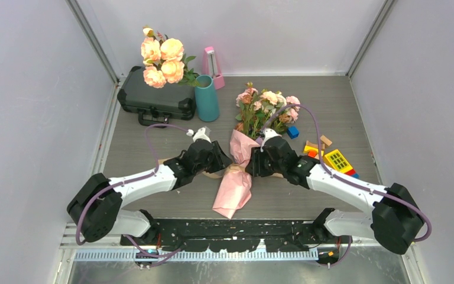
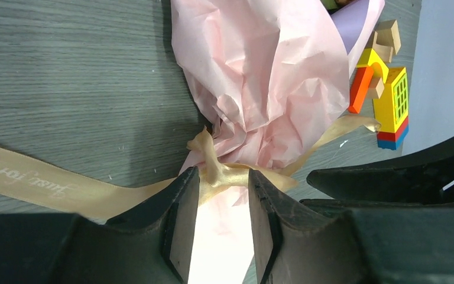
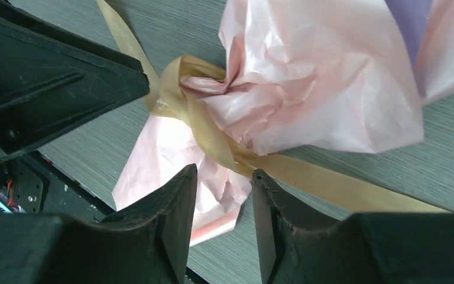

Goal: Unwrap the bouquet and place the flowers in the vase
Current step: Untie the ribbon from the wrapping paper.

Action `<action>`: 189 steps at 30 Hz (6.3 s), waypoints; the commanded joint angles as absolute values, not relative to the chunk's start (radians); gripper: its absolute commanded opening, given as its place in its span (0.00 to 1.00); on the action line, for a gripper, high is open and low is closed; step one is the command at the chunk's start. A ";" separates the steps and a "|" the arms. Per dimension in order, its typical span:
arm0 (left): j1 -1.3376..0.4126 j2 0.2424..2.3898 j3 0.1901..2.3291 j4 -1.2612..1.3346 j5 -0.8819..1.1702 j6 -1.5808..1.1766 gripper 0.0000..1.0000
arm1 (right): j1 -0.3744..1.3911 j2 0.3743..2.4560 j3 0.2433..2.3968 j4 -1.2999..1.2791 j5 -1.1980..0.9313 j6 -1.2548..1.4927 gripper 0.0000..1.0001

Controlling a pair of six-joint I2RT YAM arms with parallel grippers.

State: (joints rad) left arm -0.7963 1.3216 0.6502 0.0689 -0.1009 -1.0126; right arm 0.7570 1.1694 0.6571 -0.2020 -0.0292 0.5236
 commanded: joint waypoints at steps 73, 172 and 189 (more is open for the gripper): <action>-0.790 1.523 0.838 -0.137 -0.120 -0.859 0.36 | 0.758 1.298 0.726 -0.133 -0.098 0.494 0.00; -0.728 1.382 0.685 0.034 0.098 -0.994 0.51 | 0.752 1.222 0.652 -0.160 0.025 0.615 0.51; -0.742 1.417 0.695 0.039 0.069 -0.998 0.29 | 0.750 1.266 0.650 -0.146 0.040 0.601 0.25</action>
